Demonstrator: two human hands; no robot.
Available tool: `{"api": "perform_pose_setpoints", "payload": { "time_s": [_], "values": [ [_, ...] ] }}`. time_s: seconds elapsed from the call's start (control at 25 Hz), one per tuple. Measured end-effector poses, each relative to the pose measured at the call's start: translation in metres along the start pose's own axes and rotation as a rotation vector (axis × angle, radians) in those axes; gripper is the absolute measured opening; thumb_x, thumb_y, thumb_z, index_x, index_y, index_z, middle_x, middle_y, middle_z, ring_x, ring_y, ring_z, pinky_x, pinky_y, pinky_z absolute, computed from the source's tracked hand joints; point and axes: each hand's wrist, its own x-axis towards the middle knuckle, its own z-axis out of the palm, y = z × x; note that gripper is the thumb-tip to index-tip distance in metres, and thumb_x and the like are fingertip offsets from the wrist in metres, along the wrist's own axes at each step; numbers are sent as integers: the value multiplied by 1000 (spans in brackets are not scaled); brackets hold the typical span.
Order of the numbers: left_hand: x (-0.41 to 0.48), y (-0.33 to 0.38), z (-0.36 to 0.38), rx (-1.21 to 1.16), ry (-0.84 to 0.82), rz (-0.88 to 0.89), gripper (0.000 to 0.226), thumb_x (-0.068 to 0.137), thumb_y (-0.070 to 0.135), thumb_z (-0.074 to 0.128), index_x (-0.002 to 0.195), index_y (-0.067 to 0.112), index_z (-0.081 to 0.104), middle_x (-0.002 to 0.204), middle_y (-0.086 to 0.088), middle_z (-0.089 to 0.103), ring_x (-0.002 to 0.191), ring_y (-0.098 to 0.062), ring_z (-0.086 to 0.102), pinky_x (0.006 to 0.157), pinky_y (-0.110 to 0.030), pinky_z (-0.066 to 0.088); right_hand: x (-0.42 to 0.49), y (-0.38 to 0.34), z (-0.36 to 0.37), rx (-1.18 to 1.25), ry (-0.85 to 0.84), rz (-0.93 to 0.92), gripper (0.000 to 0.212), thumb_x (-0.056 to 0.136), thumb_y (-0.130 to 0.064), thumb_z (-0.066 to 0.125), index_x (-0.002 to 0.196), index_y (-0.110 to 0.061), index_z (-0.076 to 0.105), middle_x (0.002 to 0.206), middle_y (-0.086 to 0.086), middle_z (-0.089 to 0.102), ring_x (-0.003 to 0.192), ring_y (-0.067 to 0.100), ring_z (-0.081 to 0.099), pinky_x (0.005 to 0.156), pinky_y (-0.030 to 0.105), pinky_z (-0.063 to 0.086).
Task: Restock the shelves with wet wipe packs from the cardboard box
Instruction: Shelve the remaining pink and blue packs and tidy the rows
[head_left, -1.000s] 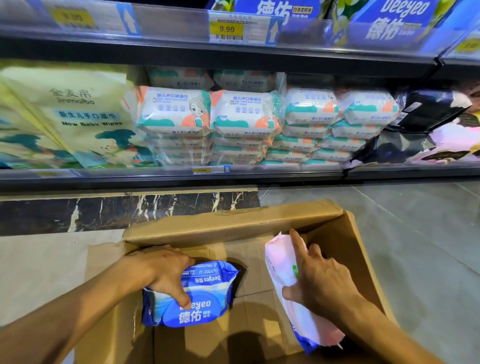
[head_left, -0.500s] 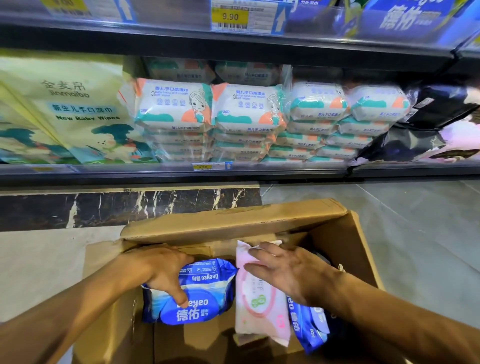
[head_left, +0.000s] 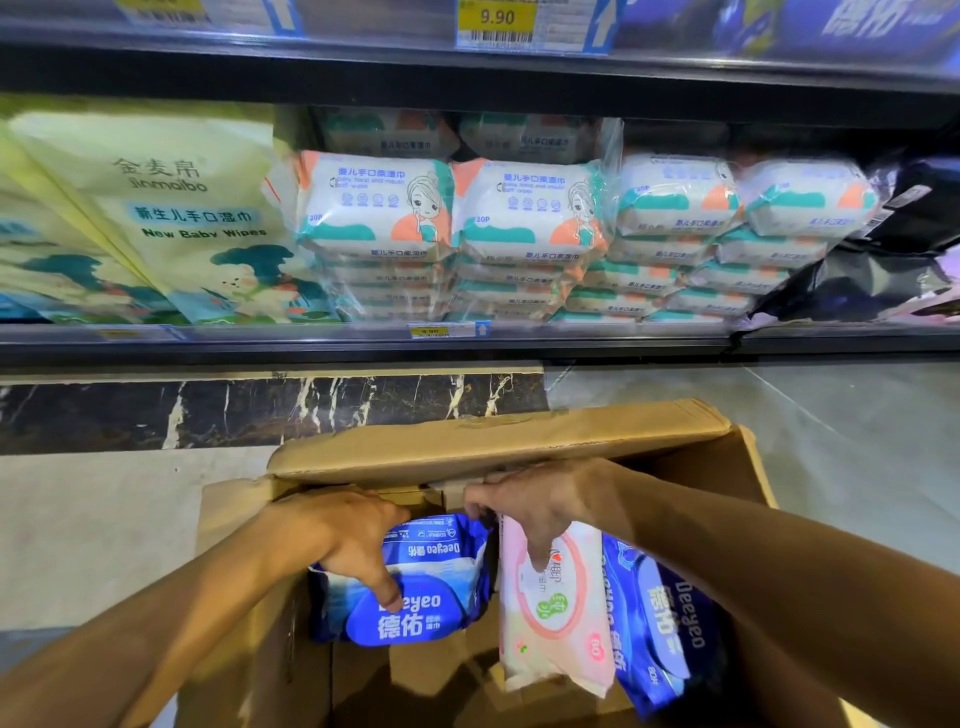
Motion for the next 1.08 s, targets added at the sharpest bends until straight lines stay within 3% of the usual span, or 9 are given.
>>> {"api": "perform_pose_setpoints", "payload": {
  "time_s": [0.08,0.2,0.28,0.36,0.48,0.56,0.64,0.84,1.08],
  "values": [
    [0,1,-1,2,-4,1,67,62,57,83,120,36,56,115,14,67,104,-10,63,93,-31,53,-6,3,6,70,91,28,92,65,-24,91,138,-31,36,138,6,55,121,27,58,100,38,50],
    [-1,2,0,23,-2,-1,70,66,55,83,125,34,53,122,13,64,110,-11,61,94,-29,51,-34,-2,30,93,415,47,74,87,-36,74,150,-25,37,150,0,45,138,22,45,109,33,37],
    [-1,2,0,42,4,-8,73,66,57,82,128,34,50,124,13,62,112,-12,59,93,-29,50,-54,0,54,224,697,163,48,94,-40,61,140,-31,49,141,-6,52,133,20,50,106,33,40],
    [0,2,0,43,1,-12,75,64,59,81,127,35,51,121,13,62,109,-12,60,93,-30,51,-70,9,71,359,869,402,28,95,-42,57,120,-31,57,122,-5,63,114,23,63,91,36,49],
    [1,2,1,45,4,-25,79,63,60,81,130,36,48,124,15,61,110,-10,58,94,-29,50,-72,35,87,424,727,620,42,91,-59,57,112,-23,59,106,1,69,100,28,68,76,35,48],
    [2,0,2,38,-4,-30,78,63,60,82,128,38,47,122,16,60,111,-9,58,94,-28,50,-60,44,90,581,592,577,53,86,-68,60,111,-22,68,97,-2,71,98,24,71,71,30,48],
    [2,0,3,20,-11,-33,75,62,60,83,125,39,47,116,19,59,109,-7,58,93,-28,51,-46,41,92,756,586,423,54,75,-67,70,113,-28,70,100,-9,74,100,16,73,80,31,55],
    [3,-1,5,4,-4,-37,85,63,56,84,135,34,45,124,16,59,114,-9,56,97,-29,49,-24,14,123,1261,609,200,96,58,-26,94,136,-33,39,121,-5,66,109,11,67,84,30,59],
    [4,-1,4,0,-2,-28,84,63,55,85,135,36,45,124,17,59,112,-8,56,96,-28,49,-32,5,157,1310,581,279,84,50,-24,99,123,-26,57,114,-12,72,107,3,66,85,23,57]
  ]
}}
